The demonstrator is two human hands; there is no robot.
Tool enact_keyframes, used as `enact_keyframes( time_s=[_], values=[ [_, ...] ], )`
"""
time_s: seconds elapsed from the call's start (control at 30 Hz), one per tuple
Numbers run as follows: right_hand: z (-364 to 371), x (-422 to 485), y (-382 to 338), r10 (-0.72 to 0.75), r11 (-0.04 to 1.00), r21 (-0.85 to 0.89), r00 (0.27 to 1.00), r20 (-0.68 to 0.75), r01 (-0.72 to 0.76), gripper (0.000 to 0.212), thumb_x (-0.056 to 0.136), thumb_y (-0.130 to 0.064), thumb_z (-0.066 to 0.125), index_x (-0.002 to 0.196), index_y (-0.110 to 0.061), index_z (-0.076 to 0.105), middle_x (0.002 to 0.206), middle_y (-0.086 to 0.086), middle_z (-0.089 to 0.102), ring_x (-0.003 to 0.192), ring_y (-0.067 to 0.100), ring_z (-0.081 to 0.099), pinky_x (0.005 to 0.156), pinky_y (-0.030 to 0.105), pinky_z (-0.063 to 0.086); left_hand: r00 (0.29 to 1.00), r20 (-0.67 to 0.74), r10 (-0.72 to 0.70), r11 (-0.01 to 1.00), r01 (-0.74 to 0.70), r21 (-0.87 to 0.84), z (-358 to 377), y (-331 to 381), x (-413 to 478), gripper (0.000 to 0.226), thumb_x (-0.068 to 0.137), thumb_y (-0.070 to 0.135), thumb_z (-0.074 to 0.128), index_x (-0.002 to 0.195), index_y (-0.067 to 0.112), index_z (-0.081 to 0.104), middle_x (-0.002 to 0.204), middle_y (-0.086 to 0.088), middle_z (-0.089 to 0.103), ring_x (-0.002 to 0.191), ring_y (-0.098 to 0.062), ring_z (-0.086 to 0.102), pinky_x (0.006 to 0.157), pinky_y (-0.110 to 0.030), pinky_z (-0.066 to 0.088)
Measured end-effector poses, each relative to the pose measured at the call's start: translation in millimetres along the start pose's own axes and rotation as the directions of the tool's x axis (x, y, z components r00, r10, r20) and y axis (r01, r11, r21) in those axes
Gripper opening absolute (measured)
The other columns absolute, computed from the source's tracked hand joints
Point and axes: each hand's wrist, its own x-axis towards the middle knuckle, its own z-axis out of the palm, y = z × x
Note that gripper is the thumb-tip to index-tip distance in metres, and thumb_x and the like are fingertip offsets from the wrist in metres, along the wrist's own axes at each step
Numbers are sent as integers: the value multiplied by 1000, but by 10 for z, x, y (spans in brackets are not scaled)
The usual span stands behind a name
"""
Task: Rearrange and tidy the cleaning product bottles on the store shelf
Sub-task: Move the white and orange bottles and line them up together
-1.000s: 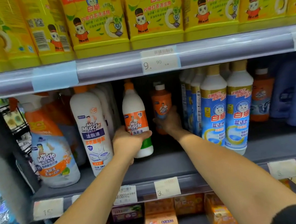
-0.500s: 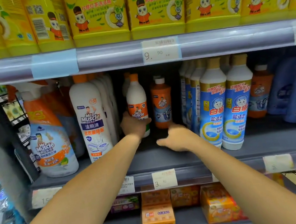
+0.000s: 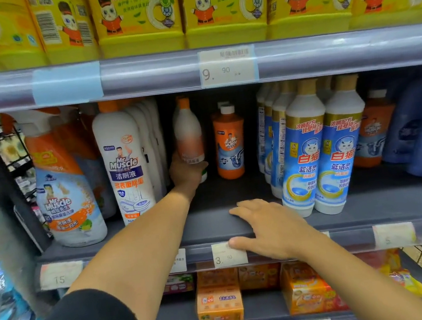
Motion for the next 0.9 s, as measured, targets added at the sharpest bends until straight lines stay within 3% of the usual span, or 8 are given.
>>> enact_keyframes(
  time_s=[0.2, 0.37, 0.5, 0.6, 0.7, 0.8, 0.9],
  values=[
    [-2, 7, 11, -9, 1000, 0, 1000, -9, 9, 80, 80, -80, 33, 144, -32, 34, 150, -6, 37, 135, 14, 35, 105, 36, 33, 998, 40, -46, 998, 45, 34, -32, 38, 22, 75, 69, 11, 84, 134, 12, 48, 135, -12, 58, 125, -30, 53, 107, -47, 42],
    [-21, 16, 21, -9, 1000, 27, 1000, 8, 9, 83, 77, -82, 32, 143, -32, 35, 148, -8, 39, 132, 15, 37, 102, 38, 34, 974, 76, -213, 975, 206, 87, -67, 36, -155, 85, 66, 12, 87, 138, 7, 43, 137, -14, 55, 127, -30, 52, 105, -43, 45],
    [-28, 4, 29, -13, 1000, 19, 1000, 17, 12, 85, 77, -83, 30, 143, -30, 36, 147, -6, 41, 130, 17, 39, 102, 40, 35, 963, 43, -266, 942, 250, 224, -182, 147, -484, 72, 67, 18, 87, 129, 5, 52, 130, -15, 61, 118, -30, 59, 94, -36, 51],
    [-77, -30, -12, -9, 1000, 17, 999, 48, 8, 83, 81, -80, 34, 145, -27, 36, 147, -4, 41, 131, 20, 40, 102, 42, 35, 964, 183, -192, 937, 125, 327, -367, 260, -860, 65, 68, 21, 85, 125, 7, 57, 120, -11, 64, 106, -26, 61, 87, -34, 53],
    [-163, -153, -5, 0, 999, 34, 997, 78, -3, 74, 86, -69, 44, 144, -22, 38, 144, 2, 44, 129, 23, 43, 102, 42, 40, 918, 381, -112, 878, -88, 471, -581, 404, -1313, 57, 70, 29, 83, 121, 15, 61, 116, -4, 63, 100, -19, 60, 83, -33, 51],
    [-272, -468, 121, 35, 995, 91, 997, 74, -42, 59, 89, -52, 55, 137, -18, 46, 133, 6, 50, 119, 25, 50, 97, 40, 45, 890, 456, -23, 793, -262, 550, -663, 580, -1742, 47, 75, 31, 79, 118, 20, 62, 118, -1, 62, 98, -15, 59, 80, -27, 46],
    [-375, -977, 332, 86, 984, 157, 996, -17, -82, 54, 89, -44, 58, 135, -19, 47, 135, 6, 50, 119, 25, 51, 96, 38, 45, 850, 525, 37, 720, -387, 577, -568, 778, -2214, 45, 80, 31, 75, 122, 21, 61, 123, -2, 61, 103, -16, 58, 82, -27, 45]
  ],
)
